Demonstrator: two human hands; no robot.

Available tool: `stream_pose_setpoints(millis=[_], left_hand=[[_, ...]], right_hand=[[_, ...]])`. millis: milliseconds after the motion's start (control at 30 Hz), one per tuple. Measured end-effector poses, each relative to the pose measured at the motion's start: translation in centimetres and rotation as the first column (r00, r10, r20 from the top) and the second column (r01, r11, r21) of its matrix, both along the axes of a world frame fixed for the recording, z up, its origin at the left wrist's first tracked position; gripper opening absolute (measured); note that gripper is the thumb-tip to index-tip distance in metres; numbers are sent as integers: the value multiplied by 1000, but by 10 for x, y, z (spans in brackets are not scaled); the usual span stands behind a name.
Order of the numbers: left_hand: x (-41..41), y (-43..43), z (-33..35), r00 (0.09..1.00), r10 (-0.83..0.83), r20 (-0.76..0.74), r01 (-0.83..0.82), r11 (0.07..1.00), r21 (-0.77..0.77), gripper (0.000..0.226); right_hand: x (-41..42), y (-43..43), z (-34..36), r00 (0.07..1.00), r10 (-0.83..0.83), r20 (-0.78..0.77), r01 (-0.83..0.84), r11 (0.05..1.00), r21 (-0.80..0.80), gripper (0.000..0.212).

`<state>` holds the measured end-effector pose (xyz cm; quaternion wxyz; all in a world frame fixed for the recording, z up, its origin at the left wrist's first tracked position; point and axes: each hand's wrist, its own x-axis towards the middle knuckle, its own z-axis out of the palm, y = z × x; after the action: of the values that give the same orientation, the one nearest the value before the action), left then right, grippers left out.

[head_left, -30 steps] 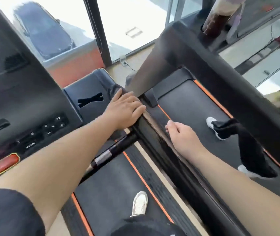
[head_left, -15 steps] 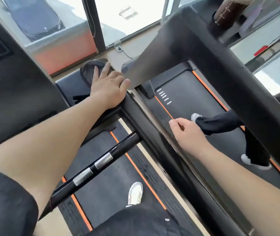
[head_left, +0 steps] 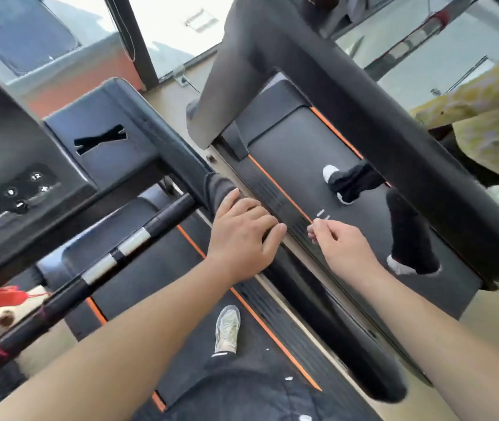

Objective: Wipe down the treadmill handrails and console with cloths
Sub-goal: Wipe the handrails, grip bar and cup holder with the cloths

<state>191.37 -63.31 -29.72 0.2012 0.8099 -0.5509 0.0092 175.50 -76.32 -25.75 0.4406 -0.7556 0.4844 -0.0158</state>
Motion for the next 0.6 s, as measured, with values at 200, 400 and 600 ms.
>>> stream_pose_setpoints(millis=[200,400,600], left_hand=[[-126,14,-3,989,73,-129,-77,997,-28,29],[-259,20,-6,972,115,-203,-121,993,-15,32],[-364,45,-5,937,-18,-349,10,1000,-25,54]], right_hand=[[-117,17,-5,998,-43,37,43,999,-4,37],[-217,37,-4,993,-71,95,69,997,21,35],[-273,62,9,986,-102,132,97,994,43,36]])
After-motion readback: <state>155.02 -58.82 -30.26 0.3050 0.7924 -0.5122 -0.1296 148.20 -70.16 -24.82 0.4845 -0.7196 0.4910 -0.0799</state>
